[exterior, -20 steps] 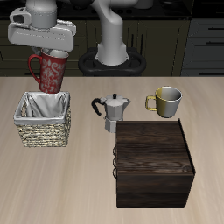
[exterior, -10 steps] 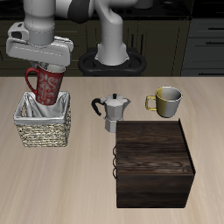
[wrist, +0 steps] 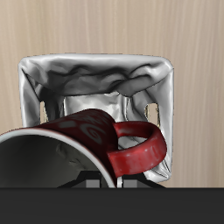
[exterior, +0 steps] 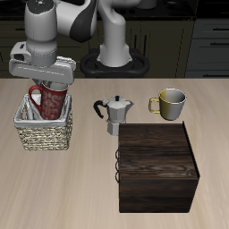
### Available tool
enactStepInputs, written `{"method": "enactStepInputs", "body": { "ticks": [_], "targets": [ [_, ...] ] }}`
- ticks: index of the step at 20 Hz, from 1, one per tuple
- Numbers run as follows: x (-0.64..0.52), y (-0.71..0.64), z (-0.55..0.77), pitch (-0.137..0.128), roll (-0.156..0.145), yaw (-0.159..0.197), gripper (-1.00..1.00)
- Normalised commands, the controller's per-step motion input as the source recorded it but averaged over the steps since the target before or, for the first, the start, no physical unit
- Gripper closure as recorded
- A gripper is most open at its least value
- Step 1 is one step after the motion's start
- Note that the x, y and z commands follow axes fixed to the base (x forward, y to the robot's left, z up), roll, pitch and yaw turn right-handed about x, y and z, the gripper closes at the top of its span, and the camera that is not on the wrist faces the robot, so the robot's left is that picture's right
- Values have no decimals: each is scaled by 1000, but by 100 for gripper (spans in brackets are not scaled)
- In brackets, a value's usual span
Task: Place the red mug in the basket
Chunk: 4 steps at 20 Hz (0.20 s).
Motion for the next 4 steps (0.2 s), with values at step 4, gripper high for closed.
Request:
{"method": "enactStepInputs", "body": {
  "ticks": [4],
  "targets": [
    [74,72,-152,31,31,-4,-100]
  ]
}}
